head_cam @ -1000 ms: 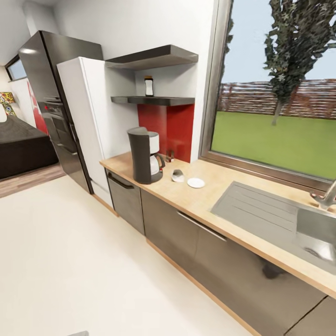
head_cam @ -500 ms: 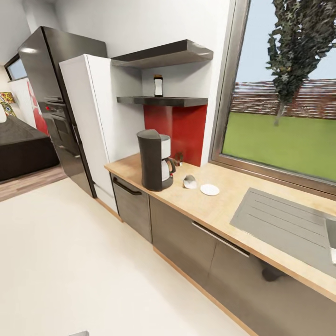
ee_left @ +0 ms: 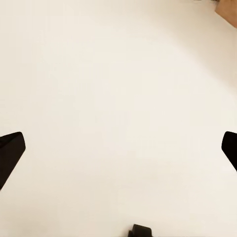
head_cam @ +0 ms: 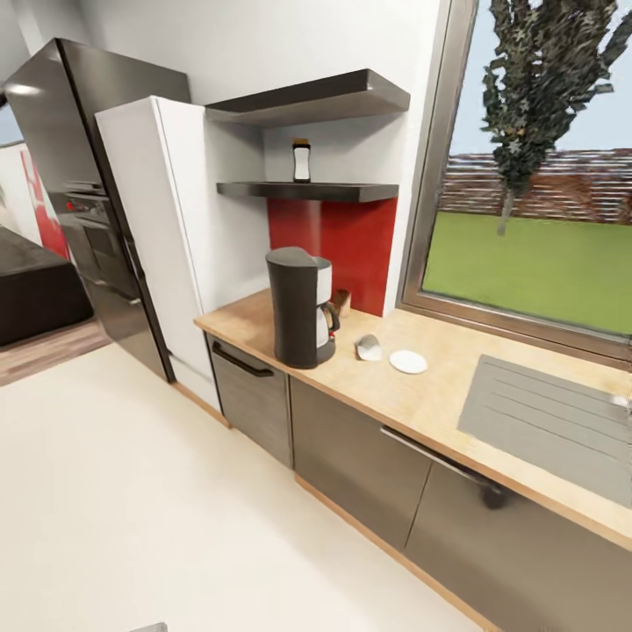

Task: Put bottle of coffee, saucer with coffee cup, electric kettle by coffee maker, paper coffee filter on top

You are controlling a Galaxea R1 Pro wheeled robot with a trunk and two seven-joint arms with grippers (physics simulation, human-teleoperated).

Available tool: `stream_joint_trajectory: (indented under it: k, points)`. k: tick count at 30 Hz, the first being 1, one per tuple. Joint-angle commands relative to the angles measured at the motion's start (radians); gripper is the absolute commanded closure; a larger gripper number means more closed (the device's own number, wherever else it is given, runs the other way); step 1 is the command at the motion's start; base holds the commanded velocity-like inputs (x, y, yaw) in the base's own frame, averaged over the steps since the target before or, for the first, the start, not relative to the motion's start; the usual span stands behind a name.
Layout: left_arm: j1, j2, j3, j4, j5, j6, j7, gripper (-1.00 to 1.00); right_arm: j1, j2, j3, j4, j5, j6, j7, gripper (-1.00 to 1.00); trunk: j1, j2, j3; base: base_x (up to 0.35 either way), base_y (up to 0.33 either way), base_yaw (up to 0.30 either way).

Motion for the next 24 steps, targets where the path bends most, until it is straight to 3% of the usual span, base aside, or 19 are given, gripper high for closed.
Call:
stream_joint_trajectory:
  k: [1, 14, 24]
  points:
    - [-0.001, 0.0, -0.002, 0.001, 0.009, -0.003, -0.001, -1.0, -0.001, 0.0, -0.003, 0.0, 0.003, -0.003, 0.0, -1.0, 0.001, -0.002, -0.002, 0.087, 0.334, -0.259]
    - [-0.001, 0.0, -0.002, 0.001, 0.008, -0.003, -0.001, -1.0, -0.001, 0.001, -0.003, 0.0, 0.002, -0.001, 0.001, -1.0, 0.001, -0.002, -0.005, 0.085, 0.335, -0.256]
    - [-0.001, 0.0, -0.002, 0.001, 0.006, -0.003, -0.002, -1.0, -0.001, 0.001, -0.003, -0.001, 0.001, -0.001, 0.0, -1.0, 0.001, -0.002, -0.006, 0.199, 0.282, -0.047]
